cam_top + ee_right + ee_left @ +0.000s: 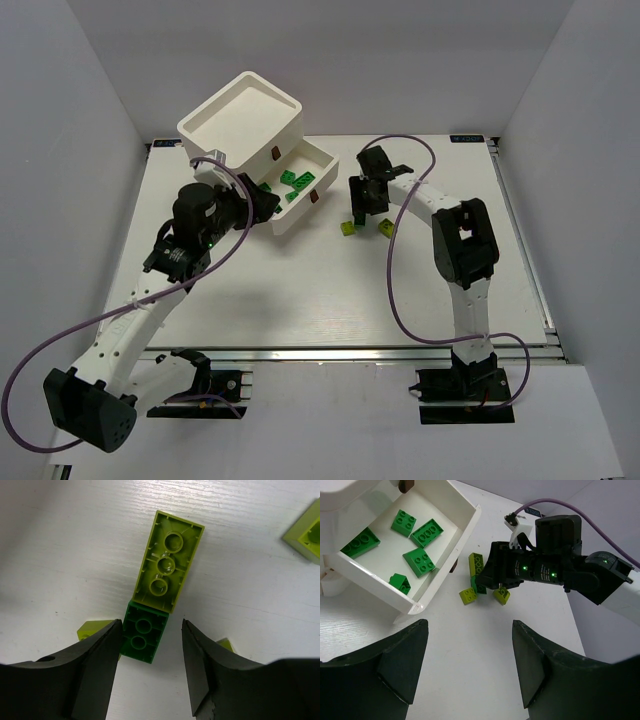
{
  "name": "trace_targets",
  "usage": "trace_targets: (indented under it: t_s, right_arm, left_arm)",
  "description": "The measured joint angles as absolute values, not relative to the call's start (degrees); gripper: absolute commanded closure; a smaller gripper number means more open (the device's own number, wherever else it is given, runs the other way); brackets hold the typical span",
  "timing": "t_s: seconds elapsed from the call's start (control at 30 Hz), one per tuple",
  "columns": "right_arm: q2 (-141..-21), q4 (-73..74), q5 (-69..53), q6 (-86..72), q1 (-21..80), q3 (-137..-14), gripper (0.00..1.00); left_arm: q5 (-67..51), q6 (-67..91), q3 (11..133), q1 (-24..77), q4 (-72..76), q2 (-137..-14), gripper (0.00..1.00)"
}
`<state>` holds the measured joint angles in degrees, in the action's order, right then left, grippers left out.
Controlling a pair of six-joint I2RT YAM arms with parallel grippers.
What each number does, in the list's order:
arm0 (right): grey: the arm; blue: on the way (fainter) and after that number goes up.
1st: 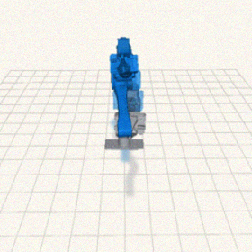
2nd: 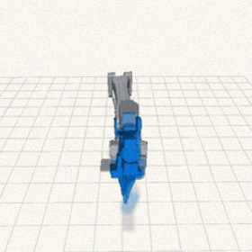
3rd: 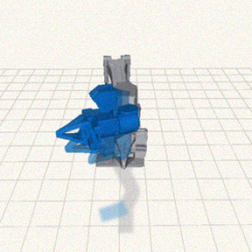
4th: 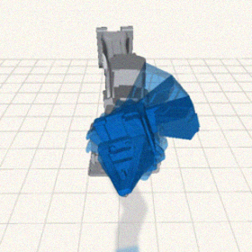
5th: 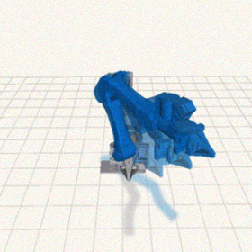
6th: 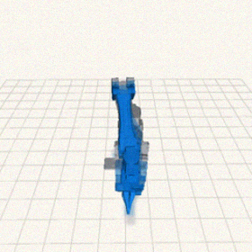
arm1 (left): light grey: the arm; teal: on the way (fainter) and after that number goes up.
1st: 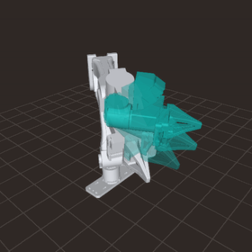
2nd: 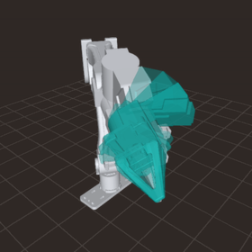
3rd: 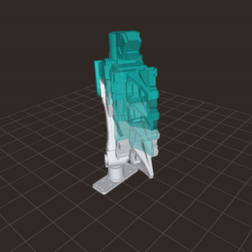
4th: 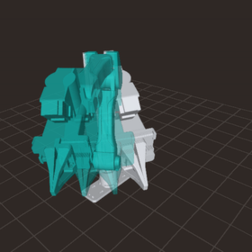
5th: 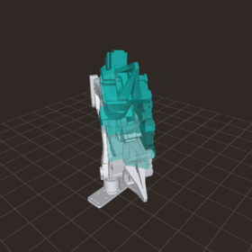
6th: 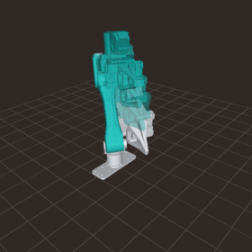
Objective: Sort the legos into containers by color
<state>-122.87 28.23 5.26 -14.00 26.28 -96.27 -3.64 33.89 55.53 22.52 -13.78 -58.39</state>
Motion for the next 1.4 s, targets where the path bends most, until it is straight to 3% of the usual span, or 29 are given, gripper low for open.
trace_targets:
  t_s: [0.53, 0.67, 0.77, 0.83, 0.93, 1.4]
  right_arm:
    - [-123.26, 27.62, 4.12, -14.11, 26.24, -96.09, 0.74]
    - [-123.02, 28.18, 2.81, -12.78, 26.02, -95.79, 0.76]
    - [-121.34, 28.25, 1.80, -10.96, 25.96, -94.50, 0.66]
    - [-119.81, 28.21, 0.60, -9.87, 25.96, -94.19, 0.52]
    - [-118.69, 28.23, -1.26, -9.15, 25.96, -95.13, 0.44]
    - [-120.62, 29.45, -2.48, -10.46, 26.39, -96.16, 0.40]
  left_arm:
    - [-3.38, 34.30, 54.74, 22.52, -14.59, -57.87, 0.23]
    - [-3.38, 34.52, 54.43, 22.52, -14.57, -57.45, 0.23]
    - [-3.38, 34.52, 54.08, 22.52, -14.46, -57.32, 0.23]
    - [-3.40, 34.52, 53.80, 22.52, -14.48, -57.23, 0.23]
    - [-3.40, 34.52, 53.76, 22.52, -14.46, -57.19, 0.22]
    - [-3.36, 34.54, 53.23, 22.52, -14.66, -55.11, 0.22]
